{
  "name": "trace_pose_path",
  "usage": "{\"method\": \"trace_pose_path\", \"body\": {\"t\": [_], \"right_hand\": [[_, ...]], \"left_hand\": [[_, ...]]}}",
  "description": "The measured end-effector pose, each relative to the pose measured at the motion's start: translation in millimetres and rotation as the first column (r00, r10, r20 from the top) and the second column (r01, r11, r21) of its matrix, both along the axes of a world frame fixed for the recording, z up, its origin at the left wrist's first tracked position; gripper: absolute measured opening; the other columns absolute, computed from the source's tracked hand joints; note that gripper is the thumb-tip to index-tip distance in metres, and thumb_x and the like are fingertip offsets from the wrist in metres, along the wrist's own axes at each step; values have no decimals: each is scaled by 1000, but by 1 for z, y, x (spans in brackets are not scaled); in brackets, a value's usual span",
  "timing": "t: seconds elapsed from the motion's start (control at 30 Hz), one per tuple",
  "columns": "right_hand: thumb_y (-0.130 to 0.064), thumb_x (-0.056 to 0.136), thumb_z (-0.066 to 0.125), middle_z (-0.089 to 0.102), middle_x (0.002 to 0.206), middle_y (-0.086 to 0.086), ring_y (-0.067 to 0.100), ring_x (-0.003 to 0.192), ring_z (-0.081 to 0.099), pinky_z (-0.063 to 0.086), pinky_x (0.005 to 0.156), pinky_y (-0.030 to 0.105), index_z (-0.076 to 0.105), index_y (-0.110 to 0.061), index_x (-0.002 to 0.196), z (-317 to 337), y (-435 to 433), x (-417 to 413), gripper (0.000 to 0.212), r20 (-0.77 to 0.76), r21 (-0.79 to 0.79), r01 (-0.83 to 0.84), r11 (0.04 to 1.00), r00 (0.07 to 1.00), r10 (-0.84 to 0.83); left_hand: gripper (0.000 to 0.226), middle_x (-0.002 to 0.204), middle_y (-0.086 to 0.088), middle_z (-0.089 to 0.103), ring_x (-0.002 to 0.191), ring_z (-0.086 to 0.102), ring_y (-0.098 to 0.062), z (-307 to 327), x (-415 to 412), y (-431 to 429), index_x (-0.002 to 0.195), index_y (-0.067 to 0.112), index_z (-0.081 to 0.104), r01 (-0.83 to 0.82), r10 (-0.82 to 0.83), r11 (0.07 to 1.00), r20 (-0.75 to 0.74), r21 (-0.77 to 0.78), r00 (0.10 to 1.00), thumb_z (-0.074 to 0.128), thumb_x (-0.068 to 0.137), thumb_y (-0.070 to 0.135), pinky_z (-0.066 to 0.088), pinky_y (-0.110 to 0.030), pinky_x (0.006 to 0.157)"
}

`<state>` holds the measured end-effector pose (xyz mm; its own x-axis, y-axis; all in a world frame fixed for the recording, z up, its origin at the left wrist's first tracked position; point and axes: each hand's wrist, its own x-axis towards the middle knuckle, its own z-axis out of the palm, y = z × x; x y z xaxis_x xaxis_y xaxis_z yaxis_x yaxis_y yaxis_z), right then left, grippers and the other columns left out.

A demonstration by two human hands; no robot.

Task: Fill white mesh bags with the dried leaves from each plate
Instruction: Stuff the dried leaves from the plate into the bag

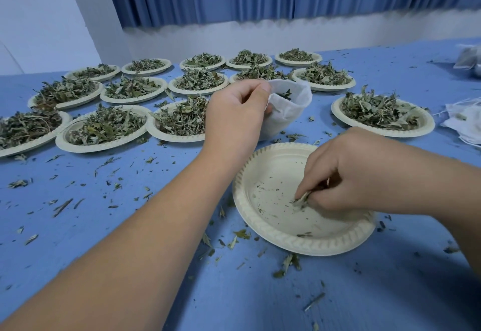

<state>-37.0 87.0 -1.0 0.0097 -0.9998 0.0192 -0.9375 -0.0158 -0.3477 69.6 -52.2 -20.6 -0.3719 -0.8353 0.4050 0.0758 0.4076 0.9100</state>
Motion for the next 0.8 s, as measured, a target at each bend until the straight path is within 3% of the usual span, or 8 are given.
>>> {"method": "trace_pose_path", "body": {"t": [0.1,0.3,0.43,0.6,0.7,0.8], "right_hand": [[-34,65,64,72,78,-16,7,68,67,57,69,37,74,-50,76,10,3,-11,21,194,-30,13,999,981,-7],[-39,54,80,74,75,6,18,64,70,58,78,49,78,-32,78,22,9,-32,26,498,-227,168,959,866,-34],[-40,52,79,74,78,7,21,67,71,58,82,42,78,-29,82,25,10,-30,32,626,-350,307,885,779,-22],[-25,68,76,73,70,-3,23,69,69,58,79,45,76,-38,76,22,8,-20,16,509,-415,361,835,853,-116],[-21,73,74,69,61,-11,18,63,64,52,63,30,73,-41,66,17,3,-18,21,382,-426,381,821,898,-218],[-19,75,71,64,54,-16,1,58,58,42,52,9,73,-40,73,14,1,-16,22,260,-419,405,813,911,-320]], "left_hand": [[26,56,13,60,46,45,-3,0,0,2,73,30,71,1,0,1000,7,-11,1000,59,94,20,37,-26,54],[21,58,14,63,58,54,0,0,-1,10,82,26,74,30,-27,998,67,-50,997,58,95,21,45,-15,57],[20,57,16,59,55,49,2,-1,-3,15,96,20,78,64,-53,994,115,-92,992,57,96,23,38,-14,56],[19,47,20,51,49,45,0,-1,-8,22,95,19,78,83,-58,986,167,-145,984,59,95,21,38,-17,55],[17,51,21,56,53,49,2,-2,-10,26,93,21,78,88,-55,982,190,-170,980,61,94,22,39,-15,55],[17,56,16,61,60,56,-4,-3,-12,30,92,24,79,108,-76,980,182,-170,980,62,93,22,44,-23,59]]}}
